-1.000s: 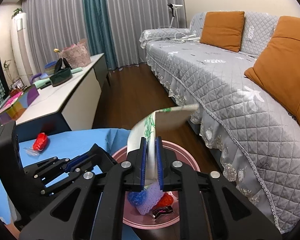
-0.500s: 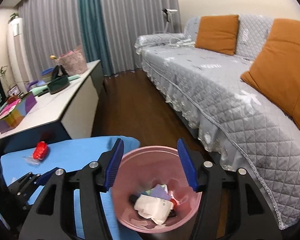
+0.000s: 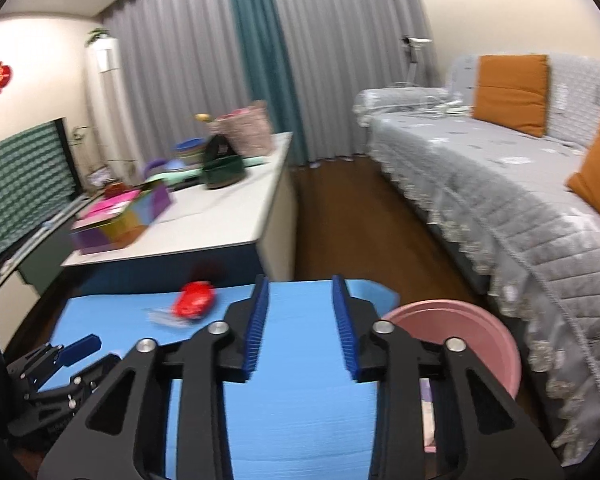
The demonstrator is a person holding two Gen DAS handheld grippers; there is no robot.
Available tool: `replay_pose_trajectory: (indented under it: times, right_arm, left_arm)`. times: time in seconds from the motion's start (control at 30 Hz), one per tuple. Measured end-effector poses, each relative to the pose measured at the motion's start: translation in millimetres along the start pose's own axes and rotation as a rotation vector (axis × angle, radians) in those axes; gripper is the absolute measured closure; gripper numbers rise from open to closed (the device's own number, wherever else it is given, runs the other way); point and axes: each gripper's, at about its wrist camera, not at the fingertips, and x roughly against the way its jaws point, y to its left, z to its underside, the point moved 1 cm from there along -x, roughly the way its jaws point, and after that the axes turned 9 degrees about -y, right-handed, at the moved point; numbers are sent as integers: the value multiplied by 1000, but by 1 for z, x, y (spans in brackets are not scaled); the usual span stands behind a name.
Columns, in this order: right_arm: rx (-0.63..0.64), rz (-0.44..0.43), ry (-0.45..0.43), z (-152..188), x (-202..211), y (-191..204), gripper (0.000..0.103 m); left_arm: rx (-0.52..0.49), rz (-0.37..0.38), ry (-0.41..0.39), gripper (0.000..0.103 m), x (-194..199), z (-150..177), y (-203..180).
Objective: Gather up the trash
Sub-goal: 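Grasp the black-red wrapper with the right tool while the left tool grasps the white foam net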
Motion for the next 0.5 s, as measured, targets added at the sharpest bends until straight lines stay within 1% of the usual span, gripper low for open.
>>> replay_pose_trajectory:
  times: [0.1,0.23,0.3,0.47,0.5]
  right_arm:
    - [0,-68,2,9,-1,32,77]
    - [25,-135,21,24,-9,66,77]
    - [45,-167,42,37,-16,86,77]
    - [59,-226,136,68,-42,121,77]
    - [63,-236,153,74,-45,127,77]
  left_arm:
    - [24,-54,-25,53,24,2,30]
    - [67,-120,-59,55,44,7,61]
    - [65,-151,-62,59,47,13,71]
    - [96,-192,-25,74,48,33,99]
    - [111,-195,-18,75,48,35,105]
